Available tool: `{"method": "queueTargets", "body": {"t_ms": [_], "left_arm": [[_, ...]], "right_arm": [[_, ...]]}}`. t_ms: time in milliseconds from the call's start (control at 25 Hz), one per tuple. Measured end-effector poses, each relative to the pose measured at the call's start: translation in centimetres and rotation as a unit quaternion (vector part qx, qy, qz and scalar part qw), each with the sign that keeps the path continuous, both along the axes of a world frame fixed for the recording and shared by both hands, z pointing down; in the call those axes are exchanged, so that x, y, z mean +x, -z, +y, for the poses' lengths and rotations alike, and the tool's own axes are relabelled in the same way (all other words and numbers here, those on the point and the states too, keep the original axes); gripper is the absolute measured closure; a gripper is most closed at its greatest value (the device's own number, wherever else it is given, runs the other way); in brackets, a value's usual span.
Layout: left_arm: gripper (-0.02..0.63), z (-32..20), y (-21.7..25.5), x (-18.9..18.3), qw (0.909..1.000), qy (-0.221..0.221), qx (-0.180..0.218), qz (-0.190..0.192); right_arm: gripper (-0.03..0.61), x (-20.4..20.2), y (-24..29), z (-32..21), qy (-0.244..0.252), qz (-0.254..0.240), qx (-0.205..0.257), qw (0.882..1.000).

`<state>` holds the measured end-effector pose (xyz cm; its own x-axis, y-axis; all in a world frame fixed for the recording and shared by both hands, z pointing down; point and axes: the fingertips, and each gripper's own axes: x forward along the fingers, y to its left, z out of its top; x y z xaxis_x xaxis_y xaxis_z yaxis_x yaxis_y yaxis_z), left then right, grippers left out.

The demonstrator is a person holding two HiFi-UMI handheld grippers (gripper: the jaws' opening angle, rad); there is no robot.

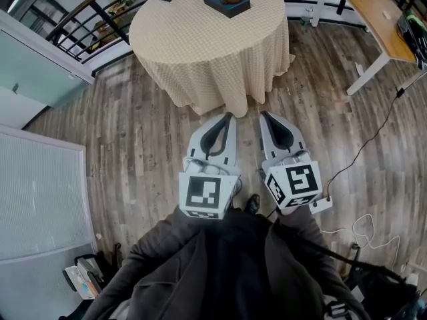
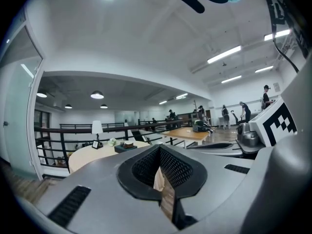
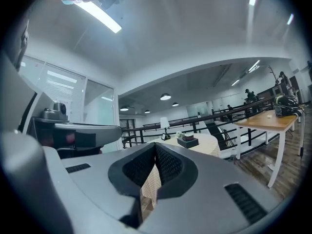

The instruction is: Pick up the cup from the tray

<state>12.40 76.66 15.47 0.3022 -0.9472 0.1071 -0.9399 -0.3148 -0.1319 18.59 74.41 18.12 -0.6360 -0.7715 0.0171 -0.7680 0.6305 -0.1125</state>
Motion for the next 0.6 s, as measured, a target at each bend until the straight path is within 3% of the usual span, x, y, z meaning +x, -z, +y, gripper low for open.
{"method": "queueTargets", "body": {"t_ms": [600], "left_arm": [[0.607,-14.0,0.0,-10.3,0.9986,-0.01,-0.007,0.051]], "right_arm": [[0.575,-10.8,-0.2,-13.2,0.003,0.034,-0.022,0.999]]}}
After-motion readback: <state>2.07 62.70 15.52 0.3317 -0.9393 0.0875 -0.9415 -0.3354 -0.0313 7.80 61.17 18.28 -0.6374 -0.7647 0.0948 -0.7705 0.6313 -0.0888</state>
